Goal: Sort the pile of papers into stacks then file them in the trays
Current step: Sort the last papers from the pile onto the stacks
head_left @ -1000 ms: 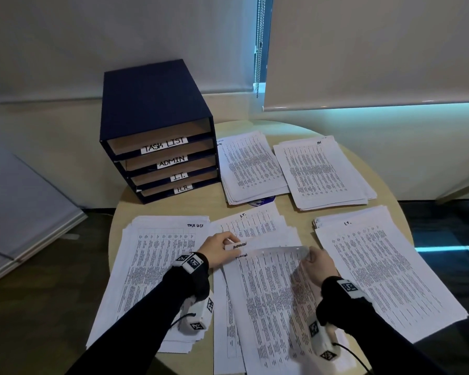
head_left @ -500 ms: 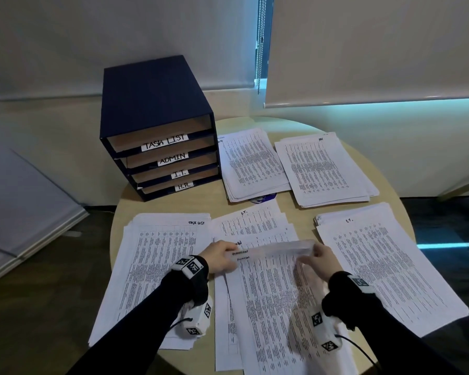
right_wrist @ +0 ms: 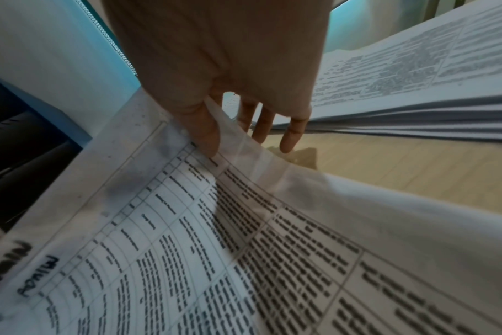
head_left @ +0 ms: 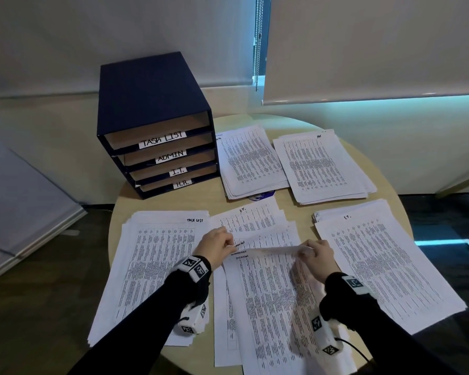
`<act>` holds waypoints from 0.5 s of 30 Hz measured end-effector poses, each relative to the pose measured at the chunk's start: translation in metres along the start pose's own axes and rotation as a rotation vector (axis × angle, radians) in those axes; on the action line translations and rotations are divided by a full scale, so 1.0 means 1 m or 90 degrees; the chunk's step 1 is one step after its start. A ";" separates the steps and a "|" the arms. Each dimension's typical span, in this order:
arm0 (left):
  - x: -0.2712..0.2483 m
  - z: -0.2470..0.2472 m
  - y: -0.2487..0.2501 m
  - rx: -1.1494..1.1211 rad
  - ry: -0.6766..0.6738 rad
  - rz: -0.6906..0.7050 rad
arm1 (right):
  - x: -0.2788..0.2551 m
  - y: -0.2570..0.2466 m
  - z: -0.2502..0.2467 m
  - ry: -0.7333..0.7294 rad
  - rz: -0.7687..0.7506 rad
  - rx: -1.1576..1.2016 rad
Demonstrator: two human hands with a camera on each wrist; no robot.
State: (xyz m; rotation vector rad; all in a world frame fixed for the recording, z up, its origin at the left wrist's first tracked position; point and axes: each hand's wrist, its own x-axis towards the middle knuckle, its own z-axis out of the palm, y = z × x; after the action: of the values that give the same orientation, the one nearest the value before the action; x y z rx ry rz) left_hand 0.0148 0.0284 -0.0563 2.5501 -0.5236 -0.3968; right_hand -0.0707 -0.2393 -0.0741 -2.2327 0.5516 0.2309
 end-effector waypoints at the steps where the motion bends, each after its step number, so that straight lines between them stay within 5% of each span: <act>1: -0.003 0.000 0.000 0.015 -0.003 0.037 | 0.002 0.002 0.001 0.007 0.010 -0.013; 4: -0.009 -0.001 0.000 0.030 -0.033 0.119 | 0.005 0.004 0.000 0.008 -0.016 -0.017; 9: -0.017 -0.008 0.008 -0.020 -0.116 0.156 | 0.004 0.000 -0.003 -0.039 0.010 0.179; 15: -0.007 -0.006 0.005 -0.069 -0.107 -0.006 | -0.007 0.007 -0.009 -0.028 0.030 0.199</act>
State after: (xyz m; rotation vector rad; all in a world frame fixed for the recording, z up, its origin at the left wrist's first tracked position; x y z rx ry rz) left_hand 0.0095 0.0300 -0.0480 2.4283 -0.5348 -0.6292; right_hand -0.0804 -0.2479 -0.0700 -1.9089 0.5757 0.2020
